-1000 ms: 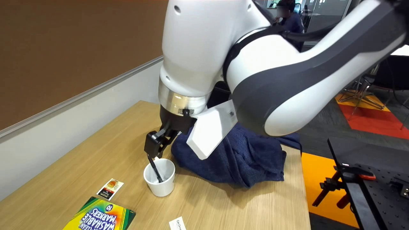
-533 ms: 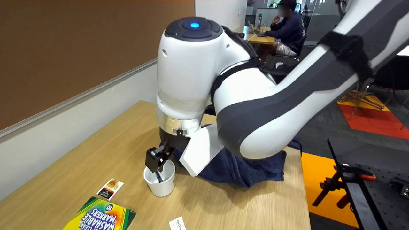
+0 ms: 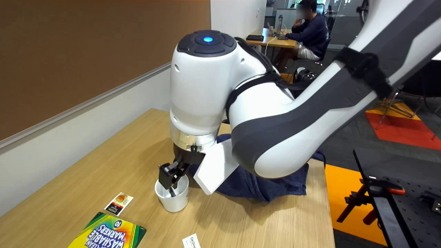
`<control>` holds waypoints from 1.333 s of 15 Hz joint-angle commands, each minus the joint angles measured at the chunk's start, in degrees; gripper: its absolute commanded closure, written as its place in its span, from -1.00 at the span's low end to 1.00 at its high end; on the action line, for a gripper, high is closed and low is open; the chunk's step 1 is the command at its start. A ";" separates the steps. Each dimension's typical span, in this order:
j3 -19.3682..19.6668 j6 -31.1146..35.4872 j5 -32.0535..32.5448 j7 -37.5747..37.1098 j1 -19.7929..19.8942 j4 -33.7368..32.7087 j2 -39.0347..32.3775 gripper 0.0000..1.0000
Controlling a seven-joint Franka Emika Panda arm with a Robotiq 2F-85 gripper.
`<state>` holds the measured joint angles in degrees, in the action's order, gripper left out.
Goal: Take the black pen out of the white mug
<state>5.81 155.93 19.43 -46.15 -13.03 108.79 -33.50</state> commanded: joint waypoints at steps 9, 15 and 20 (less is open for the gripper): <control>5.25 5.46 -1.92 1.49 -3.30 -5.86 -6.89 -1.00; 4.54 6.75 -5.78 4.76 -2.47 -10.53 -10.60 -0.30; 3.93 5.58 -10.41 8.61 -2.15 -12.93 -12.35 -0.25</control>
<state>10.12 161.97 12.07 -40.58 -15.43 98.31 -44.32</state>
